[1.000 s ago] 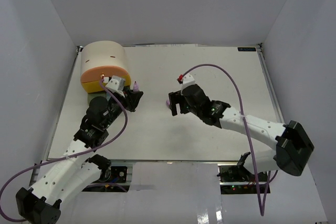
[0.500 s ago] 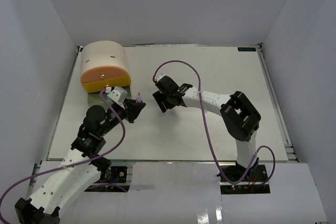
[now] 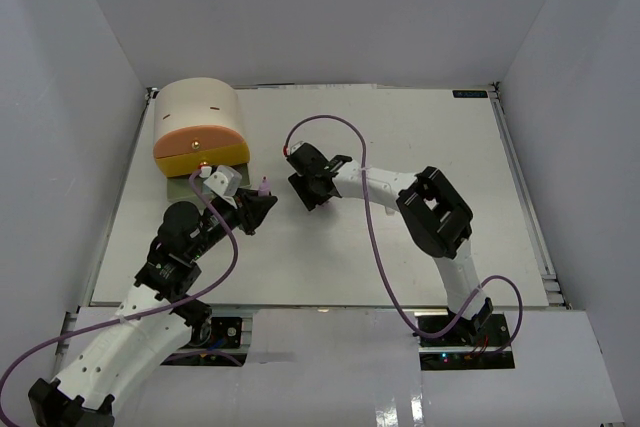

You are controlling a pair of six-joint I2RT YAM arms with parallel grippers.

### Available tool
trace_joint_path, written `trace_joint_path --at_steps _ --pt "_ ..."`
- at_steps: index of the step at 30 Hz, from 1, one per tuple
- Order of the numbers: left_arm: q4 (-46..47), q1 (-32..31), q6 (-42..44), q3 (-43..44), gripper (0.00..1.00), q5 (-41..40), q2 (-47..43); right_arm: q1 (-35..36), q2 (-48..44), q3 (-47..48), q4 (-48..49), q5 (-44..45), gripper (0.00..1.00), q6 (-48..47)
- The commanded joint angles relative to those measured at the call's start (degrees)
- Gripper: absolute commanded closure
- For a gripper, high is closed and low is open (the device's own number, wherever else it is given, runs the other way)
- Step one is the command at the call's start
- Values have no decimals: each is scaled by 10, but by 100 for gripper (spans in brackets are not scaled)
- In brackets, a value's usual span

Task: Sort the stationery into containers
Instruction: Pick up the pen cap from the center of the board, then close the pen cap on the pen.

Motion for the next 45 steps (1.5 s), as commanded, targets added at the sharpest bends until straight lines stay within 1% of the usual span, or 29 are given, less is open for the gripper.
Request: trace_joint_path --at_steps 1,6,8,9,10,14,16,20,21,23,24,26,27,30,32,34,38,39,42,45 --pt "8 3 -2 -4 93 13 -1 -10 15 27 -13 14 41 -9" --pt "24 3 -1 -4 93 28 1 -14 13 22 -18 18 46 -8" --pt "27 3 0 -5 93 40 3 -14 6 16 -18 17 54 -8" --pt "28 3 1 -5 93 45 4 -15 4 14 -18 16 56 -8" --pt "30 3 1 -5 93 49 6 -15 -3 8 -17 16 60 -7" --pt "33 3 1 -5 93 77 10 -18 -31 -6 -18 13 67 -9" --pt "40 3 0 -6 93 90 10 -17 -47 -13 -17 11 76 -11" --pt "57 3 -6 -8 93 129 14 -17 -113 -32 -9 -27 78 -25" --pt "60 3 -6 -8 93 137 17 -18 -154 -37 -4 -33 78 -33" --pt "73 4 -6 -5 93 151 21 -21 -199 -48 8 -56 79 -43" --pt "79 4 -6 -5 93 156 26 -22 -241 -56 21 -65 82 -53" --pt "103 8 -12 -2 94 172 35 -26 -281 -63 35 -98 82 -63" --pt "111 10 -15 -1 94 182 40 -25 -317 -67 51 -107 82 -67" --pt "147 30 -32 6 94 226 76 -29 -376 -89 82 -140 82 -67" --pt "184 35 -42 9 94 257 88 -33 -416 -100 102 -167 83 -83" --pt "219 37 -44 12 94 287 108 -38 -439 -117 138 -218 83 -82" --pt "263 39 -58 24 94 337 149 -42 -489 -140 203 -292 84 -79" --pt "283 40 -61 27 94 345 157 -42 -494 -149 229 -320 84 -78" --pt "321 43 -69 29 94 370 177 -42 -505 -159 273 -358 84 -74" --pt "339 44 -70 42 95 384 193 -43 -510 -171 326 -402 84 -51"
